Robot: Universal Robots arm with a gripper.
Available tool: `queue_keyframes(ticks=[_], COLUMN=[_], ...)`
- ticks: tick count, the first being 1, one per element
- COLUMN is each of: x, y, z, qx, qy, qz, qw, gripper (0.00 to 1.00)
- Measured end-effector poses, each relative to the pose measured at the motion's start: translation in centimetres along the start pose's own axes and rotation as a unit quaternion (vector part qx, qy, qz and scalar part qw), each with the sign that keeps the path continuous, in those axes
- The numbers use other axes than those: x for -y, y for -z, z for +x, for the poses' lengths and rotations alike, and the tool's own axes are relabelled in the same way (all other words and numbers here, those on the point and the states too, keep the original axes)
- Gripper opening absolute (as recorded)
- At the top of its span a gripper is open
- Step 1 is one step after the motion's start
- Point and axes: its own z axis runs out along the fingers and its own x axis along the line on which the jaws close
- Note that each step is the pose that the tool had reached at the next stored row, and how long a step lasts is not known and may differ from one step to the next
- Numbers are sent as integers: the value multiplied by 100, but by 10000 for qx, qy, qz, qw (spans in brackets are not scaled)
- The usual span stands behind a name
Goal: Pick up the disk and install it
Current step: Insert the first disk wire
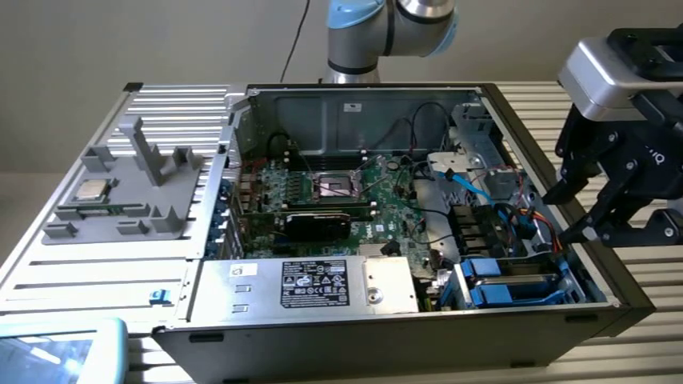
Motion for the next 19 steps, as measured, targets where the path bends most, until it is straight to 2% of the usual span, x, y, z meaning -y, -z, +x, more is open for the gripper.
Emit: queue_keyframes(ticks=[3, 6, 8, 10, 14, 16, 19], x=[9, 22, 32, 42, 58, 60, 61], y=[-18, -32, -38, -43, -61, -77, -103], z=[42, 67, 81, 103, 170, 202, 245], qx=[35, 113, 154, 172, 175, 181, 223], qy=[6, 13, 22, 28, 41, 52, 84], qz=[-31, -58, -71, -83, -124, -135, -142], qw=[10000, 9999, 9999, 9998, 9998, 9997, 9996], gripper=[45, 45, 45, 45, 45, 45, 45])
